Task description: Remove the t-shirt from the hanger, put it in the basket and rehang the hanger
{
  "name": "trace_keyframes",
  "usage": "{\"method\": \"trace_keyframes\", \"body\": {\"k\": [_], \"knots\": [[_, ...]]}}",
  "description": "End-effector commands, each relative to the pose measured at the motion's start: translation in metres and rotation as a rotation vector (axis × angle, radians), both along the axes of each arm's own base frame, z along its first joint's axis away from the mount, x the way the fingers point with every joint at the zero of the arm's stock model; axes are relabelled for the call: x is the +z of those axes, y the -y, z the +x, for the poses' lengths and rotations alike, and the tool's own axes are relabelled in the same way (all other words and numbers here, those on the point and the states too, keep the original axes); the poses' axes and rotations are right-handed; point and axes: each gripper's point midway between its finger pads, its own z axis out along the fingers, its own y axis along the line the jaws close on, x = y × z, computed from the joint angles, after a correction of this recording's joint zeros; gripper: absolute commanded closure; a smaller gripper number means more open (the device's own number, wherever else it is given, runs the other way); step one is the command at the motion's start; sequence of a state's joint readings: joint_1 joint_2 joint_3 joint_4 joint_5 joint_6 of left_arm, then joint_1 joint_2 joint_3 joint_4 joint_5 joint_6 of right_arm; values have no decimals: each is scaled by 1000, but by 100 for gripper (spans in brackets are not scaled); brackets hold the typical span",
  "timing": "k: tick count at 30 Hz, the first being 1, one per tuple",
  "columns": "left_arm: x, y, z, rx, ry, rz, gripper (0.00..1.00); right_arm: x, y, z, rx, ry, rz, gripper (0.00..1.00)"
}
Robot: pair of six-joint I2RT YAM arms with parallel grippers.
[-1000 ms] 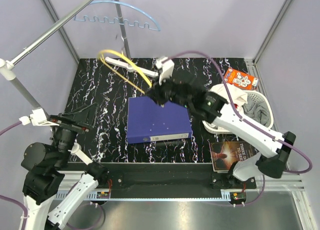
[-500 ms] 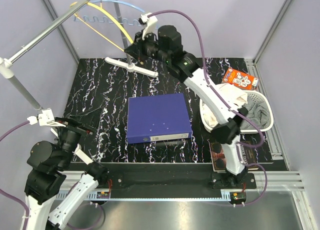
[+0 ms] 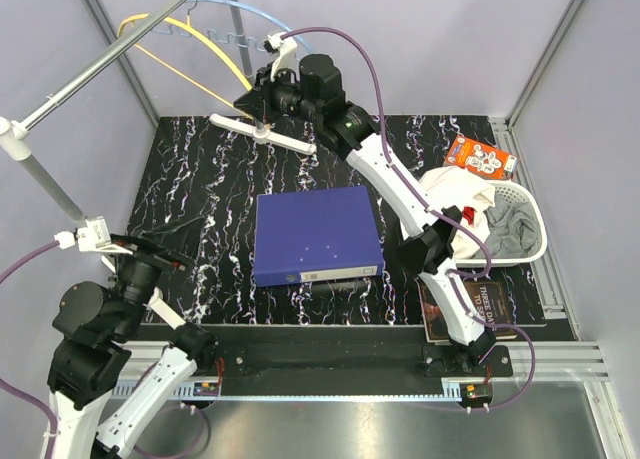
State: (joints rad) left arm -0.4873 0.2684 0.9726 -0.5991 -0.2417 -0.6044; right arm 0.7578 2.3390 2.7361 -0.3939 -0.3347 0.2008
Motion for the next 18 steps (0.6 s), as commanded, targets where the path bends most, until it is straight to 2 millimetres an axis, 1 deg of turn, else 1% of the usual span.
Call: {"method": "trace_keyframes", "body": {"k": [1,5,7,8,10,12,14,15,17,18], "knots": [[23,-3,-10,-12,70,2,23,48,9,8,9,93,143,100],[26,-4,-12,-16,76,3,23,35,12,23,27,49,166,100],[27,-5,-13,-11,79,2,23,34,12,26,46,50,174,100],[27,-5,-13,-11,80,3,23,29,12,30,46,44,173,100],[28,-6,-13,-6,80,3,22,27,12,32,48,46,174,100],[28,-6,-12,-6,79,6,22,21,13,37,41,38,169,100],[26,-5,-11,-9,73,11,22,16,14,43,33,27,171,100],[25,-3,-9,-9,68,14,22,15,18,48,25,24,173,100],[23,0,-7,-22,56,21,22,11,18,51,32,19,175,100],[22,1,-6,-27,54,21,22,12,18,52,32,26,178,100]]}}
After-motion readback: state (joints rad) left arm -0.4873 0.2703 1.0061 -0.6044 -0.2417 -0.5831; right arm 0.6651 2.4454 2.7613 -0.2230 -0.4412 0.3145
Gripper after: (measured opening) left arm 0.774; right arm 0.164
